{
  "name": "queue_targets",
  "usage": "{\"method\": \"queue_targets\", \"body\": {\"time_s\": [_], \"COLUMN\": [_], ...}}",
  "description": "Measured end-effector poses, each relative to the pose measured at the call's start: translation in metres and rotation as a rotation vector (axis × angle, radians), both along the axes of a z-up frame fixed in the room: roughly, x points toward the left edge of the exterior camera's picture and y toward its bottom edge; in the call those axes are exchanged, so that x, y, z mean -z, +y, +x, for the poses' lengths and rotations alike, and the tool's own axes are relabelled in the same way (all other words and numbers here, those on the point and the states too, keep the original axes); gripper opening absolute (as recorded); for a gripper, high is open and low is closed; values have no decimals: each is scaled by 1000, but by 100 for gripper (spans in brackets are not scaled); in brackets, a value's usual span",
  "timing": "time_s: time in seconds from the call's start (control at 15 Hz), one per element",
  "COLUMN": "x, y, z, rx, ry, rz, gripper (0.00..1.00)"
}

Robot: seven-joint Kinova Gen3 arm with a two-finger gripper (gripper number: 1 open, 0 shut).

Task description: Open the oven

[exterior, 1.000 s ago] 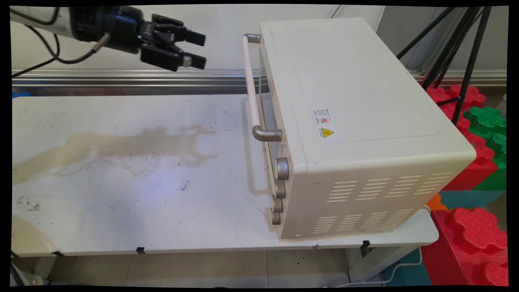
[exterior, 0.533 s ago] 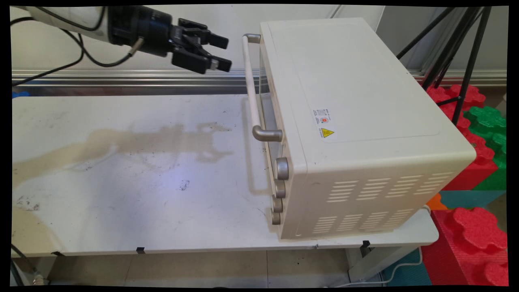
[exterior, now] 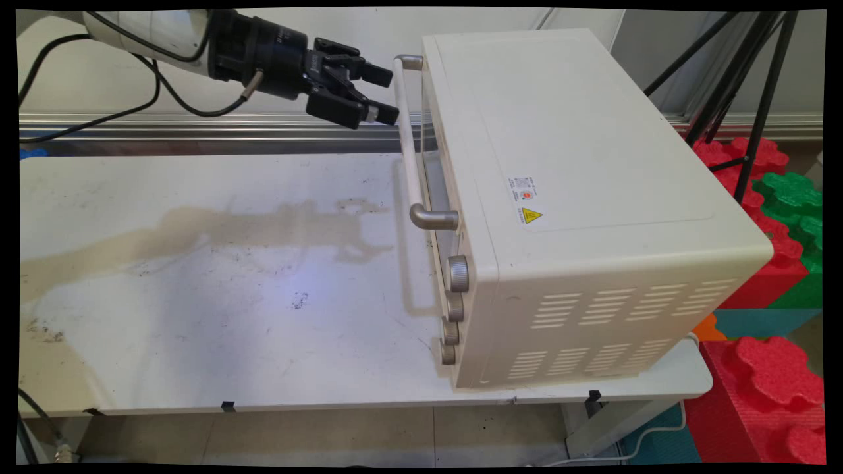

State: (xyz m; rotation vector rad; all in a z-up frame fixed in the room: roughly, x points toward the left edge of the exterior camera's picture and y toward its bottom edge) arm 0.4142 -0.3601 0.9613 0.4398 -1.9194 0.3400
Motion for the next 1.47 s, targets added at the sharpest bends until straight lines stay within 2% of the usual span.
{"method": "queue_targets", "body": {"time_s": [0.13,0.2,1.0,1.47], "x": [2,2,11,21], "y": [-3,-3,-7,-7], "z": [-4,-5,-18,-25], "rx": [4,5,23,31], "ry": [-3,-4,-20,-50], "rz": [-5,-7,-8,-6], "gripper": [100,0,0,0]}}
